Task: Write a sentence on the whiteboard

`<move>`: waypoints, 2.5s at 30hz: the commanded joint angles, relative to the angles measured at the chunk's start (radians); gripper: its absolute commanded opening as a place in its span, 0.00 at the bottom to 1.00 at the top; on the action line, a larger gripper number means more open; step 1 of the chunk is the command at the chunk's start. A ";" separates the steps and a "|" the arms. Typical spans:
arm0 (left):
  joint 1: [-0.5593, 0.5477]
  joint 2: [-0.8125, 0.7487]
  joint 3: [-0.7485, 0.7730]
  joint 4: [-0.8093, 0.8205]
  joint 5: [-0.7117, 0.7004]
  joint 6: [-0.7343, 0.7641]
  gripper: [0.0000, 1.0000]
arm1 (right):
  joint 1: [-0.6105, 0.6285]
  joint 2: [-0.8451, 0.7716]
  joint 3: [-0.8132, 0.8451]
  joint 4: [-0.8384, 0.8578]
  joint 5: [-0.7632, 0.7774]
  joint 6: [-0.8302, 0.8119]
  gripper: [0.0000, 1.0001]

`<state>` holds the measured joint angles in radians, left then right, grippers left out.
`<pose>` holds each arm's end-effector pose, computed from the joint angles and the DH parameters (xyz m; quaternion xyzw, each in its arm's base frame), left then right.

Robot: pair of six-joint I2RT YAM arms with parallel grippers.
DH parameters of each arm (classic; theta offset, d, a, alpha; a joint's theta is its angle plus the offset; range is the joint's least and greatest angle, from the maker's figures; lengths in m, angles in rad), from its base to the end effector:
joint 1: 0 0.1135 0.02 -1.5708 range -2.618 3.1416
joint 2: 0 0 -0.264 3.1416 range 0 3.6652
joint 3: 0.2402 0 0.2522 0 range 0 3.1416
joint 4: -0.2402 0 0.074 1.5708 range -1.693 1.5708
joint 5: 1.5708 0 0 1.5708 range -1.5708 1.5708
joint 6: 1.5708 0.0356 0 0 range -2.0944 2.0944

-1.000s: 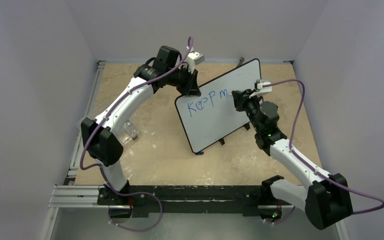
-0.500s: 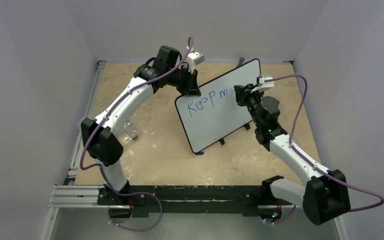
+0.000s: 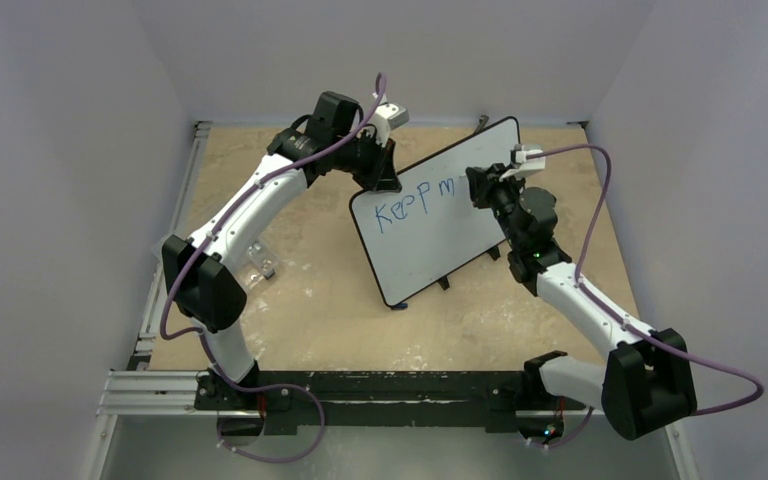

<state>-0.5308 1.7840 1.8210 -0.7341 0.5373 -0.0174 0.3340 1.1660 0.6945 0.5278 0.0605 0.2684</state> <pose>0.3345 -0.2175 0.3734 0.3304 0.8164 -0.3419 0.3276 0.2566 0.0868 0.3045 -0.0005 0.6870 0.1957 0.6999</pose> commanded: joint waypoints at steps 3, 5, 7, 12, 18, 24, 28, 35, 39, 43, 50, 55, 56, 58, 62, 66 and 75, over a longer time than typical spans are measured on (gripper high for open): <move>0.009 -0.008 0.001 -0.010 -0.185 0.115 0.00 | -0.003 0.005 0.039 0.032 -0.058 -0.007 0.00; 0.009 -0.008 0.001 -0.009 -0.185 0.113 0.00 | -0.003 0.004 0.035 0.030 -0.069 -0.008 0.00; 0.009 -0.006 0.001 -0.010 -0.185 0.112 0.00 | -0.002 0.004 0.029 0.027 -0.087 -0.008 0.00; 0.008 -0.011 0.001 -0.009 -0.185 0.113 0.00 | -0.001 0.005 -0.002 0.018 -0.101 0.001 0.00; 0.007 -0.011 0.000 -0.009 -0.185 0.113 0.00 | -0.002 -0.009 -0.041 0.002 -0.094 0.000 0.00; 0.007 -0.013 0.001 -0.008 -0.186 0.112 0.00 | -0.003 -0.020 -0.060 -0.014 -0.078 -0.003 0.00; 0.007 -0.014 -0.002 -0.010 -0.187 0.112 0.00 | -0.004 -0.020 -0.053 -0.027 -0.049 -0.015 0.00; 0.004 -0.011 -0.006 -0.008 -0.192 0.116 0.00 | -0.011 0.000 -0.003 -0.053 -0.021 -0.038 0.00; 0.003 -0.012 -0.006 -0.008 -0.198 0.118 0.00 | -0.012 0.022 0.032 -0.053 -0.039 -0.030 0.00; 0.003 -0.012 -0.008 -0.008 -0.200 0.118 0.00 | -0.013 0.041 0.055 -0.042 -0.057 -0.015 0.00; 0.003 -0.010 -0.011 -0.004 -0.200 0.119 0.00 | -0.013 0.064 0.071 -0.017 -0.088 0.013 0.00; 0.002 -0.010 -0.011 -0.005 -0.200 0.119 0.00 | -0.013 0.063 0.066 -0.002 -0.110 0.018 0.00; 0.003 -0.011 -0.011 -0.005 -0.200 0.119 0.00 | -0.012 0.060 0.062 0.007 -0.114 0.018 0.00; 0.002 -0.009 -0.011 -0.005 -0.201 0.119 0.00 | -0.013 0.053 0.058 0.016 -0.117 0.018 0.00; 0.002 -0.008 -0.009 -0.005 -0.199 0.118 0.00 | -0.013 0.052 0.074 0.005 -0.117 0.016 0.00; 0.003 -0.010 -0.008 -0.005 -0.200 0.117 0.00 | -0.013 0.048 0.079 -0.005 -0.120 0.012 0.00; 0.003 -0.009 -0.005 -0.006 -0.203 0.116 0.00 | -0.012 -0.072 0.005 -0.024 -0.109 0.013 0.00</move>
<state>-0.5339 1.7840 1.8194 -0.7303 0.5247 -0.0319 0.3187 1.1736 0.7322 0.4973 -0.0311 0.2722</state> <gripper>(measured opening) 0.052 0.110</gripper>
